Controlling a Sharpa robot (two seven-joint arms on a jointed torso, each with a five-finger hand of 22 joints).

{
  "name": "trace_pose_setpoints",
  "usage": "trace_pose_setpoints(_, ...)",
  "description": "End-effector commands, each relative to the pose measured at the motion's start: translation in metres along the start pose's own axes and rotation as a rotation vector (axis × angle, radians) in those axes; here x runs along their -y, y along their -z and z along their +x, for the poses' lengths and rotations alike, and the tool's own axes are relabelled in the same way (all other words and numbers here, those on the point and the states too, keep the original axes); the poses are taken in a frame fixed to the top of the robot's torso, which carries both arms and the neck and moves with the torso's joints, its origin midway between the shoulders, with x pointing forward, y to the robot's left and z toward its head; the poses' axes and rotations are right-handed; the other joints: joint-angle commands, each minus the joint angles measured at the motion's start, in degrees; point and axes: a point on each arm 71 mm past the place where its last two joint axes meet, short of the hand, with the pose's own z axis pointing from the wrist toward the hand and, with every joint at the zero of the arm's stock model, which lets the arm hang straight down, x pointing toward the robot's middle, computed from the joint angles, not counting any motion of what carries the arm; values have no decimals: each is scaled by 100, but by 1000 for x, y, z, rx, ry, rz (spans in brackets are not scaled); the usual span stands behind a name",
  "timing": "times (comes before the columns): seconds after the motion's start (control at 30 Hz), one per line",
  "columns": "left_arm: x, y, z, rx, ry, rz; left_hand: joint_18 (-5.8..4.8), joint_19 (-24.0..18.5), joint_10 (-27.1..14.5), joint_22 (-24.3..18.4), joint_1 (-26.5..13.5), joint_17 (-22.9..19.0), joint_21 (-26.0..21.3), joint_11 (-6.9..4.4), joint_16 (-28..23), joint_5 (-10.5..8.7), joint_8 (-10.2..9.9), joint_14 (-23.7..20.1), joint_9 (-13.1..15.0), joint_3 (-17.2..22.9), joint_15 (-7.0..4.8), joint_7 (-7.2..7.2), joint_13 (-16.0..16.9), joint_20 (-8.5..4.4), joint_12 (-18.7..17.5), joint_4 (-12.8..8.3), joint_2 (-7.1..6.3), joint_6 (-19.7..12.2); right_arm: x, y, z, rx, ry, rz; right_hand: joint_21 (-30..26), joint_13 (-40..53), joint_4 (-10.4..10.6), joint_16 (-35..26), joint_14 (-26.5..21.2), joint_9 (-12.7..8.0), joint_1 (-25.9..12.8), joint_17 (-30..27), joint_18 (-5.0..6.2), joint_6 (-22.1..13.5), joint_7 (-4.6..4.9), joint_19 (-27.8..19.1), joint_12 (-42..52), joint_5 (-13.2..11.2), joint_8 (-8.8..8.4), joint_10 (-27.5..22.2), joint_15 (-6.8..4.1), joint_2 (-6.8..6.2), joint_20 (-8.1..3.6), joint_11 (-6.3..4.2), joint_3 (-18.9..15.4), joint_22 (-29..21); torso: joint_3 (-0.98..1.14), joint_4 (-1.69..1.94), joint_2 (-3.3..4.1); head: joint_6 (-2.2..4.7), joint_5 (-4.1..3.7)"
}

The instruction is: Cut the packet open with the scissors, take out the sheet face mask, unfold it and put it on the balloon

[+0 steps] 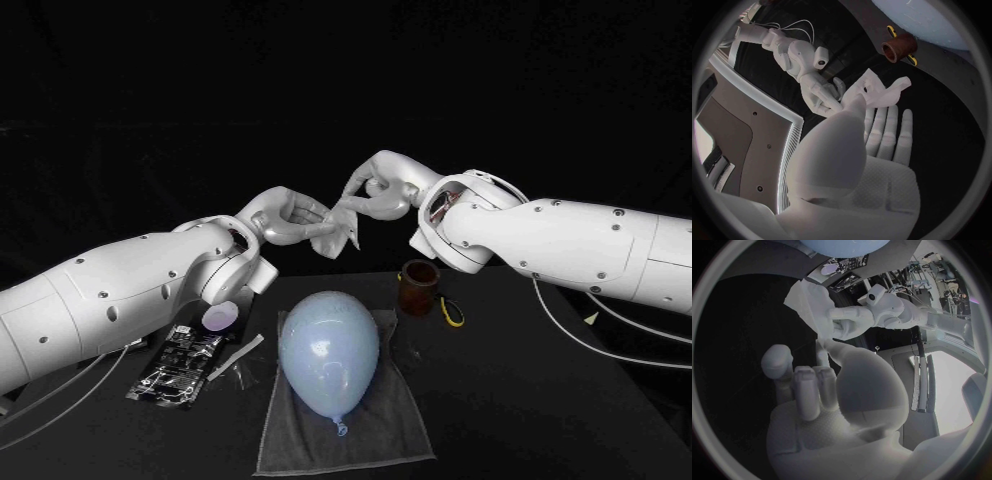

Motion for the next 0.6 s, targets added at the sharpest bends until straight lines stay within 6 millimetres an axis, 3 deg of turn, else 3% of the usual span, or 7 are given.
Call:
trace_pose_setpoints(0.03, 2, 0, 1, -9, 6, 10, 98, 53, 74, -35, 114, -8, -61, -22, -84, -6, -14, 101, -75, 344, -20, 104, -11, 4, -51, 53, -39, 109, 0, -1, 0, -8, 12, -2, 28, 1505, 0, 22, 604, 193, 45, 1510, 26, 155, -115, 20, 20, 16, 33, 599, -35, 5, -25, -55, 32, 9, -2, 0, 0, 2, 1)
trace_pose_setpoints(0.2, 2, 1, 2, -36, 11, 15, 95, 102, 259, -60, 50, -36, -182, -59, -276, -7, 5, 295, -183, 1104, -53, 60, -16, 5, -206, 172, -263, 316, 3, -1, -1, -4, 17, 6, 28, 1505, 0, 22, 604, 193, 45, 1510, 26, 155, -115, 20, 20, 16, 33, 599, -35, 5, -25, -55, 32, 9, -2, -1, 0, 2, -1)
trace_pose_setpoints(0.37, 2, 2, 3, -56, 15, 18, 106, 191, 470, -56, -228, -52, -285, -83, -497, -10, 58, 450, -235, 1808, -69, 32, -14, 4, -423, 96, -538, 446, 5, -2, -2, -1, 20, 11, 28, 1505, 0, 22, 604, 193, 45, 1510, 26, 155, -115, 20, 20, 16, 33, 599, -35, 5, -25, -55, 32, 9, -2, 4, 1, 1, -3)
trace_pose_setpoints(0.6, 2, 3, 3, -73, 23, 19, 120, 255, 666, -53, -459, -33, -344, -123, -587, -12, 145, 604, -221, 2096, -102, -6, -9, 3, -545, -13, -626, 547, 7, -2, -3, -5, 22, 17, 28, 1505, -4, 22, 604, 195, 49, 1510, 26, 154, -115, 22, 20, 16, 34, 599, -38, 1, -28, -56, 40, 10, -6, 1, 3, 6, -6)
